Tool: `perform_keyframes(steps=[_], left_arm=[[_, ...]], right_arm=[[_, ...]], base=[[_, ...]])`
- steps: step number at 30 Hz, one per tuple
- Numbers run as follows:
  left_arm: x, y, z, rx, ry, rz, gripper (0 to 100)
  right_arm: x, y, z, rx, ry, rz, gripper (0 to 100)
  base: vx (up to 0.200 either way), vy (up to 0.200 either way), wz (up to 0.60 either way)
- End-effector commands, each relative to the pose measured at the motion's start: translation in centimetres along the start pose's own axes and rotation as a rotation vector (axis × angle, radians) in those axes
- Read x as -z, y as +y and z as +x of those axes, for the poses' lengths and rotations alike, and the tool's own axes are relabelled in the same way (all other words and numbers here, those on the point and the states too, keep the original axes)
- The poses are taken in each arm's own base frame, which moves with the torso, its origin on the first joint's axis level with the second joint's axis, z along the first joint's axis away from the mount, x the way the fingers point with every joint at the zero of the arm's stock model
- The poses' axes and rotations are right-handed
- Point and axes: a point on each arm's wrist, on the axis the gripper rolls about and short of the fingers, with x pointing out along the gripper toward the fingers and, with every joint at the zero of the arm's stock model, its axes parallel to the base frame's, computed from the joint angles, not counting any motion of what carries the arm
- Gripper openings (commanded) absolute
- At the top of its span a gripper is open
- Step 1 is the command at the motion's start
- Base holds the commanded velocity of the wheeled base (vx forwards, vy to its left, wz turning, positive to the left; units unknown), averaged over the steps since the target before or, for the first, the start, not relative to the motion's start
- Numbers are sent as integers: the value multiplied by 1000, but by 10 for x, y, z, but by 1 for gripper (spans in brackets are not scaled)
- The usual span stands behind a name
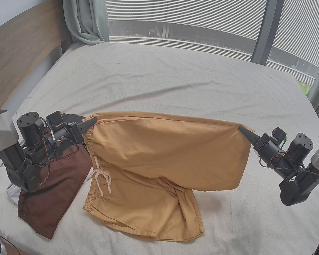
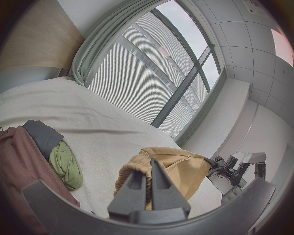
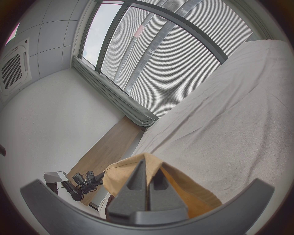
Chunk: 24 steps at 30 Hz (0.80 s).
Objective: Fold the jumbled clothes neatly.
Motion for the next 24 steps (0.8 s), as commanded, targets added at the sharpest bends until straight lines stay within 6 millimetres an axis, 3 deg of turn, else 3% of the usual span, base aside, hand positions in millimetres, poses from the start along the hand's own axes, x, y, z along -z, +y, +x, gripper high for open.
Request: perform_keyframes(steps=[1, 12, 24], left_arm=[[10, 13, 9, -10, 12, -9, 0], [18, 32, 28, -36, -25, -36, 0], [29, 44, 39, -39, -23, -61, 0]], right_arm=[[8, -15, 11, 2, 7, 6, 0], [19, -45, 34, -8, 0, -2, 0], [27, -64, 41, 0, -2, 0, 0]], base=[[0, 0, 0], [0, 0, 0], [0, 0, 0]])
